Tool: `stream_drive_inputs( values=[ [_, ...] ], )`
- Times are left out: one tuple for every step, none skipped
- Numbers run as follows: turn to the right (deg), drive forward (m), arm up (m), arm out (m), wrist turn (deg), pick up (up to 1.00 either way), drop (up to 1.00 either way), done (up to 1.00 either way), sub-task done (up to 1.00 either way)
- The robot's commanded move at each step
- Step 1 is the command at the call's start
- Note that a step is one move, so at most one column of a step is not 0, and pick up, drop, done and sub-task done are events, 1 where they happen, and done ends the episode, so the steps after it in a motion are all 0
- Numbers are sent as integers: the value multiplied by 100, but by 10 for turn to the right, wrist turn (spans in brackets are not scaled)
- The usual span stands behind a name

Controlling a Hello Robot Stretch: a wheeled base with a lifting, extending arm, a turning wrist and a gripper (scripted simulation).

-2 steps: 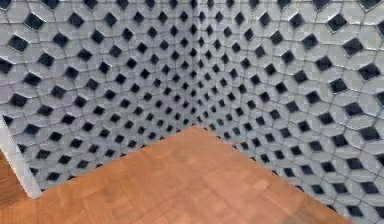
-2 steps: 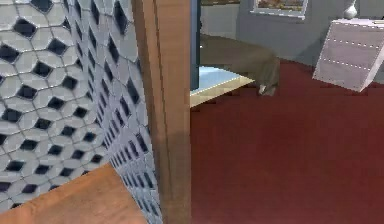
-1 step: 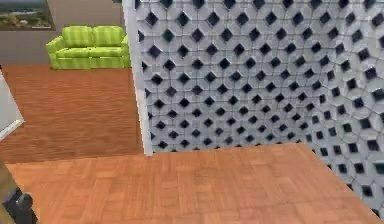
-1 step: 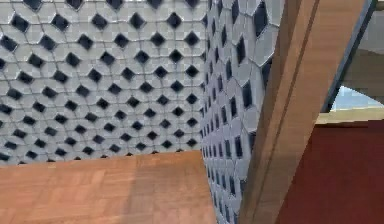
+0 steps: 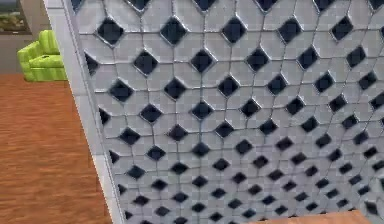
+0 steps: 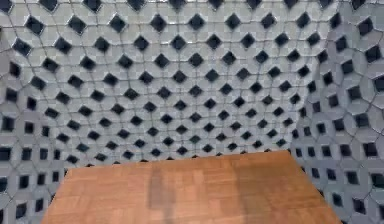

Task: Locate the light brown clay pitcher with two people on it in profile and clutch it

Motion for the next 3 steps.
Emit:
stream_drive_inputs(
  values=[
    [-450,0,0,0,0,0,0,0,0],
    [-120,0,0,0,0,0,0,0,0],
    [0,100,0,0,0,0,0,0,0]
  ],
)
